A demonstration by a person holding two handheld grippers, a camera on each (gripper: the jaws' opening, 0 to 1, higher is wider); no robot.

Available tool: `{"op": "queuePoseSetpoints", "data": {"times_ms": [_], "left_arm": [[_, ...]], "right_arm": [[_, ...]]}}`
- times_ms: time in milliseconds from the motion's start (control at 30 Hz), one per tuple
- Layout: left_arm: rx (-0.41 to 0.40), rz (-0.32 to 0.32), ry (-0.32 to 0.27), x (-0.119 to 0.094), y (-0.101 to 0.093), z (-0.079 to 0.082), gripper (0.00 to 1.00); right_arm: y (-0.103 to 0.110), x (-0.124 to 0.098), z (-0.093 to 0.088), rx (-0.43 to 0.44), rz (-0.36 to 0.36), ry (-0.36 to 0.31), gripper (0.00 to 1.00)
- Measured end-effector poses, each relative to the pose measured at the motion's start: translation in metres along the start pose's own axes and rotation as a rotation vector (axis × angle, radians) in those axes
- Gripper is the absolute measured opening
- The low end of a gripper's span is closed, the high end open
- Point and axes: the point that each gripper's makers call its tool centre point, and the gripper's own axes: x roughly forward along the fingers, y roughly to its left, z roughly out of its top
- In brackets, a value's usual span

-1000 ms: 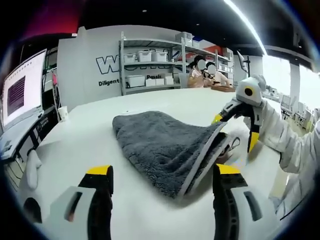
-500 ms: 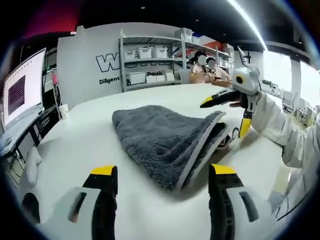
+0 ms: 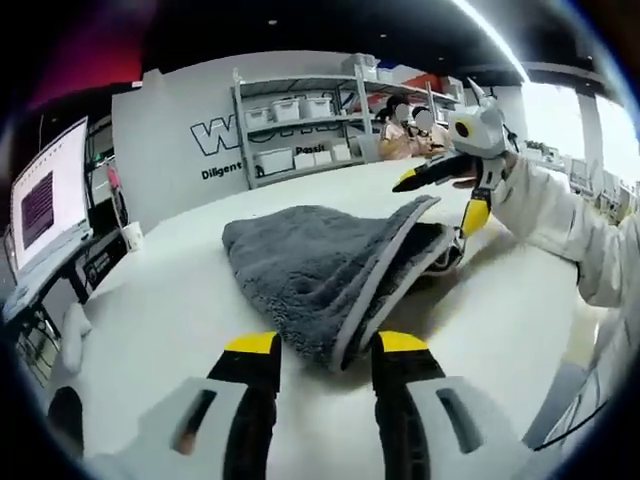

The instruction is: Open the folded towel by lifting each exposed corner and separating the folded layers until the towel lies flat within the target outline without major curled edges

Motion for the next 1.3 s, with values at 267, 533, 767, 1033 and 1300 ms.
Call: {"op": "queuePoseSetpoints", "data": {"times_ms": [267, 533, 767, 1033, 1300], "left_arm": [[0.053, -0.021, 0.014, 0.0, -0.004, 0.0, 0.1], [0.139, -0.007, 0.081, -0.005, -0.002, 0.0, 0.09], [0.201, -0.012, 0.152, -0.007, 0.001, -0.007, 0.08], [0.301, -0.022, 0.239, -0.005, 0.013, -0.012, 0.08], [0.293, -0.012, 0.24, -0.003, 0.022, -0.015, 0.08]], "right_arm": [[0.006, 0.0, -0.001, -0.008, 0.009, 0.004, 0.94], [0.005, 0.001, -0.001, -0.01, 0.012, 0.008, 0.94], [0.004, 0.0, -0.002, -0.015, 0.012, 0.012, 0.93], [0.004, 0.0, -0.003, -0.023, 0.012, 0.017, 0.93], [0.005, 0.001, -0.005, -0.03, 0.015, 0.029, 0.93]]}}
